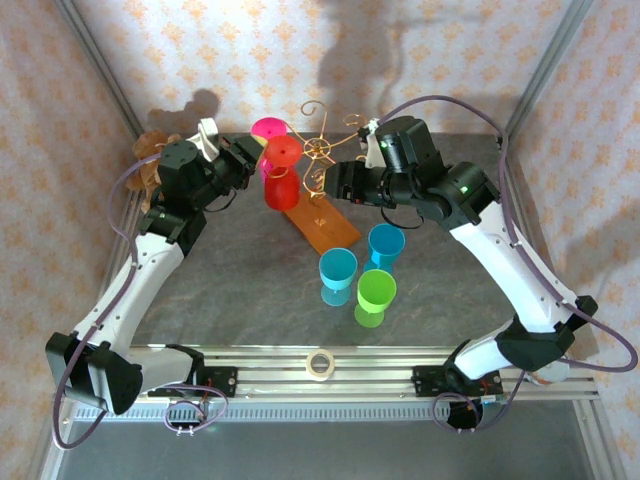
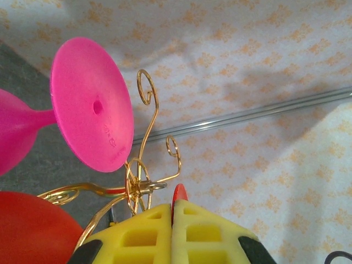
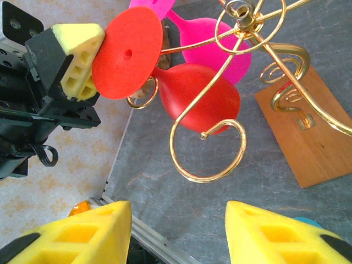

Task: Take the wine glass off the wine glass rack

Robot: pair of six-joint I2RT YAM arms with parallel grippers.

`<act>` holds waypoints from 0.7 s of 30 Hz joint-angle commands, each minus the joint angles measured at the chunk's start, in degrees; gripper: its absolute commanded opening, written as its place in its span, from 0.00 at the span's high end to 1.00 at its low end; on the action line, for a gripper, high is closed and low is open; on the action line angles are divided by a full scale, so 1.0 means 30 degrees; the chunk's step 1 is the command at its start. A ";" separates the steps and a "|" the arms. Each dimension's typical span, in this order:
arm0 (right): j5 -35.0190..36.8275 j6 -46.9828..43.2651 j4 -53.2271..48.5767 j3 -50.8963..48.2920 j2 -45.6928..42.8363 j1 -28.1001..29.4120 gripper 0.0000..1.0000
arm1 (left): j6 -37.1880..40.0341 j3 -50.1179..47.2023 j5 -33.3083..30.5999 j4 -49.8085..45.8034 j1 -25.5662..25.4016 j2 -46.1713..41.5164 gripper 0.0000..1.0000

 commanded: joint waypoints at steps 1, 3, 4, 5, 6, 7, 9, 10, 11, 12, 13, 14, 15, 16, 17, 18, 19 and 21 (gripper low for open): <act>-0.0081 0.0098 0.0237 0.0238 -0.0127 -0.0105 0.51 | -0.0025 0.0597 0.1244 0.0612 -0.0048 -0.0384 1.00; -0.0075 0.0110 0.0232 0.0259 -0.0127 -0.0111 0.51 | -0.0086 0.0528 0.1512 0.0639 -0.0045 -0.0506 1.00; -0.0071 0.0117 0.0208 0.0243 -0.0127 -0.0105 0.51 | -0.0060 0.0493 0.1593 0.0668 -0.0076 -0.0574 1.00; -0.0082 0.0116 0.0208 0.0240 -0.0127 -0.0105 0.51 | -0.0058 0.0464 0.1659 0.0605 -0.0078 -0.0717 1.00; -0.0083 0.0126 0.0222 0.0213 -0.0128 -0.0105 0.51 | 0.0021 0.0389 0.1698 0.0540 -0.0090 -0.0827 1.00; -0.0076 0.0141 0.0237 0.0185 -0.0139 -0.0109 0.51 | 0.0108 0.0380 0.1755 0.0485 -0.0076 -0.0932 1.00; -0.0074 0.0156 0.0237 0.0167 -0.0156 -0.0105 0.51 | 0.0285 0.0391 0.1952 0.0197 -0.0088 -0.1081 1.00; -0.0073 0.0171 0.0237 0.0175 -0.0153 -0.0105 0.51 | 0.0321 0.0377 0.2109 0.0130 -0.0077 -0.1110 1.00; -0.0047 0.0157 0.0237 0.0147 -0.0157 -0.0105 0.51 | 0.0366 0.0353 0.2239 0.0085 -0.0082 -0.1168 1.00; -0.0046 0.0182 0.0265 0.0124 -0.0128 -0.0105 0.51 | 0.0395 0.0295 0.2253 0.0041 -0.0083 -0.1260 1.00; -0.0073 0.0198 0.0294 0.0119 -0.0127 -0.0105 0.51 | 0.0411 0.0195 0.2230 0.0026 -0.0085 -0.1365 1.00; -0.0088 0.0245 0.0324 0.0121 -0.0113 -0.0103 0.51 | 0.0411 0.0093 0.2228 0.0018 -0.0077 -0.1453 1.00; -0.0130 0.0275 0.0352 0.0116 -0.0098 -0.0105 0.51 | 0.0403 0.0049 0.2250 0.0039 -0.0088 -0.1559 1.00; -0.0152 0.0279 0.0354 0.0108 -0.0072 -0.0118 0.51 | 0.0438 -0.0003 0.2284 -0.0042 -0.0091 -0.1658 1.00; -0.0163 0.0270 0.0354 0.0121 -0.0067 -0.0105 0.51 | 0.0495 -0.0006 0.2313 -0.0180 -0.0066 -0.1796 1.00; -0.0127 0.0282 0.0354 0.0096 -0.0095 -0.0105 0.51 | 0.0554 -0.0059 0.2287 -0.0277 -0.0091 -0.1875 1.00; -0.0127 0.0298 0.0382 0.0090 -0.0097 -0.0105 0.51 | 0.0636 -0.0073 0.2272 -0.0429 -0.0076 -0.2010 1.00; -0.0134 0.0285 0.0384 0.0102 -0.0098 -0.0105 0.51 | 0.0724 -0.0091 0.2257 -0.0673 -0.0091 -0.2174 1.00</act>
